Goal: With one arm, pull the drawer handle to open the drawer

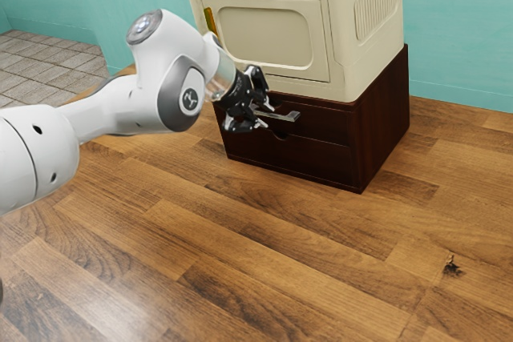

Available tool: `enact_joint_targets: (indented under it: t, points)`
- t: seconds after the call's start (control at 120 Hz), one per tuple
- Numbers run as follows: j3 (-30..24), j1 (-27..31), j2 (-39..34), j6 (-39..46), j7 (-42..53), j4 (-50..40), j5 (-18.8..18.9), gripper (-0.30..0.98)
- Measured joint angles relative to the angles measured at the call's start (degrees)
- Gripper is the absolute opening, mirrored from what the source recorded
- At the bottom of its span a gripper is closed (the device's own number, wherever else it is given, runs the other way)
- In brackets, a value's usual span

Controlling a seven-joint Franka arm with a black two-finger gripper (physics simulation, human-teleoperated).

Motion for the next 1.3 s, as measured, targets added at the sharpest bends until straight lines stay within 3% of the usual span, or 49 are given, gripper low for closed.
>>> enact_joint_targets:
  t: [0.417,1.3]
  points:
    - [0.0,-0.4,-0.5,-0.1,0.3,-1.1,-0.5,0.05]
    - [0.1,-0.5,-5.7,-0.2,0.8,-8.1,-0.8,0.02]
